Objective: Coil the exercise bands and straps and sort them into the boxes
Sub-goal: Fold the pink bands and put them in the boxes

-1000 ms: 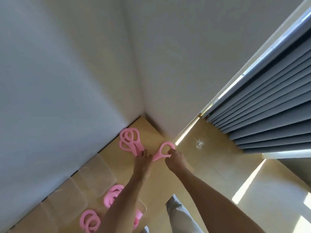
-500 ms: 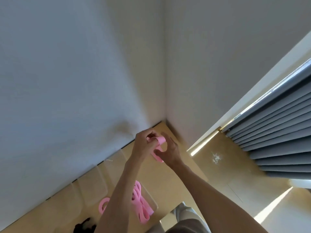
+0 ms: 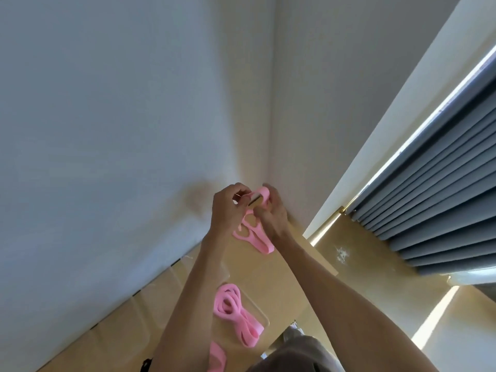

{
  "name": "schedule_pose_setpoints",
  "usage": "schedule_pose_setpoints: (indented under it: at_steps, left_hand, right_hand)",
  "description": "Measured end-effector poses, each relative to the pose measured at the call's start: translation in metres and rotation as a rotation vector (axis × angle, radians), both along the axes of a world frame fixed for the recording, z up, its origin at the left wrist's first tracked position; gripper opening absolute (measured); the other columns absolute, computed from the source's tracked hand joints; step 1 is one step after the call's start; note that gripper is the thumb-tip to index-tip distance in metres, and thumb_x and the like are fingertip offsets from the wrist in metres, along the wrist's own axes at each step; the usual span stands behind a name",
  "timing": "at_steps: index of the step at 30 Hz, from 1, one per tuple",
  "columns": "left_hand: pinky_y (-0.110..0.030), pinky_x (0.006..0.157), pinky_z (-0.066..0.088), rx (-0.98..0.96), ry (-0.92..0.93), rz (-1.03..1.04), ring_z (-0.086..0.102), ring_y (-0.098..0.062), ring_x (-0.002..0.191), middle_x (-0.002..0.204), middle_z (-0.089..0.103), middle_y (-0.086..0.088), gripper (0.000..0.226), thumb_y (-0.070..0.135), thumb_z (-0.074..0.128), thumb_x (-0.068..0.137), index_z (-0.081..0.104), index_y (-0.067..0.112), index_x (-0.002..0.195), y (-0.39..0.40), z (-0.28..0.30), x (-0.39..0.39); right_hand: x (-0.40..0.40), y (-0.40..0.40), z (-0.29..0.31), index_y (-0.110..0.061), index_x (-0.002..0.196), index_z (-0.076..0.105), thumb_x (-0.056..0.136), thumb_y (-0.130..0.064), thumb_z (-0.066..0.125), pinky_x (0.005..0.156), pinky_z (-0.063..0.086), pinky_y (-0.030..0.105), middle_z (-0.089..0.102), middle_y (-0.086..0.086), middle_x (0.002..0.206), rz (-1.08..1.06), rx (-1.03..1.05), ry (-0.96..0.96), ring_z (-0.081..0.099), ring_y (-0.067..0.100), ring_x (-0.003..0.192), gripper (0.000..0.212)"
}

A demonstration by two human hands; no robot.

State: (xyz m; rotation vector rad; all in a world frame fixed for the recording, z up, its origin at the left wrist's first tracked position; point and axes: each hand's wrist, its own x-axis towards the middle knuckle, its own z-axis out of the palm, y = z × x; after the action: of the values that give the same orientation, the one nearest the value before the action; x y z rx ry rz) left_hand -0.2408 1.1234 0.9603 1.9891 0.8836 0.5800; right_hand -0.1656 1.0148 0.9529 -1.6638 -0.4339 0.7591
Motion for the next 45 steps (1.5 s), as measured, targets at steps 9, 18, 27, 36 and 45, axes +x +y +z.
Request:
schedule_pose_setpoints:
  at_steps: [9, 18, 27, 36, 45]
  left_hand:
    - [-0.024, 0.07, 0.056, -0.292, -0.175, 0.023, 0.071, -0.015, 0.078, 0.082, 0.076, -0.002, 0.015, 0.002, 0.065, 0.087, 0.076, 0.01, 0.094, -0.013, 0.003, -0.036]
    - [-0.018, 0.06, 0.051, -0.518, 0.036, -0.057, 0.063, -0.008, 0.064, 0.067, 0.071, 0.007, 0.022, 0.002, 0.063, 0.082, 0.072, 0.02, 0.074, -0.046, -0.046, -0.09]
    - [-0.027, 0.063, 0.041, -0.792, 0.032, -0.109, 0.052, -0.017, 0.064, 0.062, 0.061, 0.001, 0.029, -0.003, 0.057, 0.088, 0.066, 0.014, 0.068, -0.064, -0.036, -0.1]
    - [-0.015, 0.047, 0.038, -0.568, -0.077, -0.057, 0.054, -0.003, 0.054, 0.059, 0.06, 0.009, 0.024, 0.005, 0.06, 0.076, 0.069, 0.02, 0.06, -0.097, 0.015, -0.076]
    - [-0.024, 0.059, 0.04, -0.381, -0.087, -0.002, 0.051, -0.014, 0.066, 0.065, 0.058, 0.004, 0.014, 0.009, 0.054, 0.073, 0.066, 0.014, 0.067, -0.136, 0.039, -0.068]
  right_hand:
    - [-0.038, 0.004, 0.016, -0.014, 0.105, 0.072, 0.094, -0.016, 0.057, 0.069, 0.051, 0.019, 0.072, -0.005, 0.087, -0.067, -0.064, -0.29, 0.066, 0.004, 0.078, 0.019]
    - [-0.062, -0.02, -0.005, -0.008, 0.071, 0.072, 0.073, -0.012, 0.071, 0.059, 0.055, 0.035, 0.071, 0.007, 0.074, -0.015, -0.491, -0.223, 0.065, 0.03, 0.073, 0.005]
    - [-0.044, -0.052, 0.0, -0.016, 0.09, 0.07, 0.086, -0.013, 0.067, 0.078, 0.061, 0.043, 0.073, 0.001, 0.074, -0.065, -0.357, -0.05, 0.073, 0.023, 0.073, 0.006]
    - [-0.046, -0.088, 0.012, -0.01, 0.11, 0.071, 0.088, -0.003, 0.054, 0.078, 0.045, 0.017, 0.067, -0.013, 0.092, 0.105, -0.099, -0.134, 0.059, 0.01, 0.093, 0.029]
    - [-0.043, -0.118, 0.028, -0.012, 0.093, 0.069, 0.083, -0.014, 0.044, 0.075, 0.049, 0.034, 0.069, -0.001, 0.09, 0.204, 0.091, -0.023, 0.062, 0.018, 0.088, 0.026]
